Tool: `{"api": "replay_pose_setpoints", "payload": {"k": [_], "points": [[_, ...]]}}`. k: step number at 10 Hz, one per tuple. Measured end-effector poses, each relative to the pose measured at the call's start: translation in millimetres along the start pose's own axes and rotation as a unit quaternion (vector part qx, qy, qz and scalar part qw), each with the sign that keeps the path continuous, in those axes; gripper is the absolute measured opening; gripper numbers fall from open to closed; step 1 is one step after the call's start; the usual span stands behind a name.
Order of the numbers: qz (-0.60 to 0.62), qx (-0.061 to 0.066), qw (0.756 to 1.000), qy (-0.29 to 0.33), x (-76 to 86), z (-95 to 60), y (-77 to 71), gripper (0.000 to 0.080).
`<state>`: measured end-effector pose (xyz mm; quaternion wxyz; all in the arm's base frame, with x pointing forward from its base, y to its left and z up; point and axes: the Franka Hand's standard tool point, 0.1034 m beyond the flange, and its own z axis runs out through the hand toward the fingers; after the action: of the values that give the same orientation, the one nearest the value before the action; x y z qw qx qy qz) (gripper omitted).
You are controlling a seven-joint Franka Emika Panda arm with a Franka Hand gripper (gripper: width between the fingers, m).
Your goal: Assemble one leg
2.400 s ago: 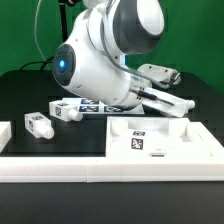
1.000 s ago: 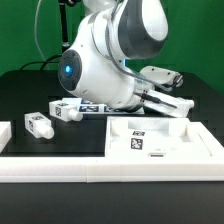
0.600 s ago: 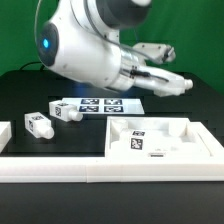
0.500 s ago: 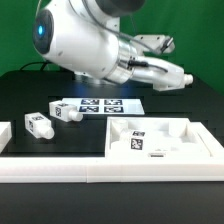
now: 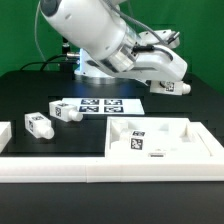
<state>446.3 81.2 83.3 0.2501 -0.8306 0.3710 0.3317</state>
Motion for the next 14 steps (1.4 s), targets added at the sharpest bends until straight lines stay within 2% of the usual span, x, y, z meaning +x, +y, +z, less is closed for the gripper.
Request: {"api": "replay_pose_setpoints", "payload": {"k": [1,2,3,4,6,7,8,9,10,11,13,14], "points": [[-0.020,0.001,0.999,0.031,-2.9,-18.4,-9.8,0.0317],[-0.030,0.006,0.999,0.042,-5.2,-27.7,-15.0,0.0317],[-0.028,0.010,0.996,0.083,2.8,-27.9,-17.2,0.0317],[-0.033,0.009,0.993,0.109,0.7,-25.5,-17.7,0.0317],[-0.039,0.015,0.981,0.188,3.3,-28.2,-22.9,0.0317],[-0.049,0.010,0.976,0.210,2.7,-29.8,-24.8,0.0317],[-0.086,-0.026,0.968,0.236,1.6,-42.4,-30.5,0.0317],[-0.113,-0.054,0.958,0.260,-2.4,-53.7,-42.5,0.0317],[-0.133,-0.071,0.949,0.275,-4.9,-58.0,-52.9,0.0317],[-0.138,-0.059,0.939,0.310,-3.0,-57.6,-61.7,0.0317],[-0.147,-0.044,0.923,0.352,-5.3,-52.0,-64.5,0.0317],[-0.160,-0.051,0.910,0.379,-6.3,-49.0,-69.5,0.0317]]}}
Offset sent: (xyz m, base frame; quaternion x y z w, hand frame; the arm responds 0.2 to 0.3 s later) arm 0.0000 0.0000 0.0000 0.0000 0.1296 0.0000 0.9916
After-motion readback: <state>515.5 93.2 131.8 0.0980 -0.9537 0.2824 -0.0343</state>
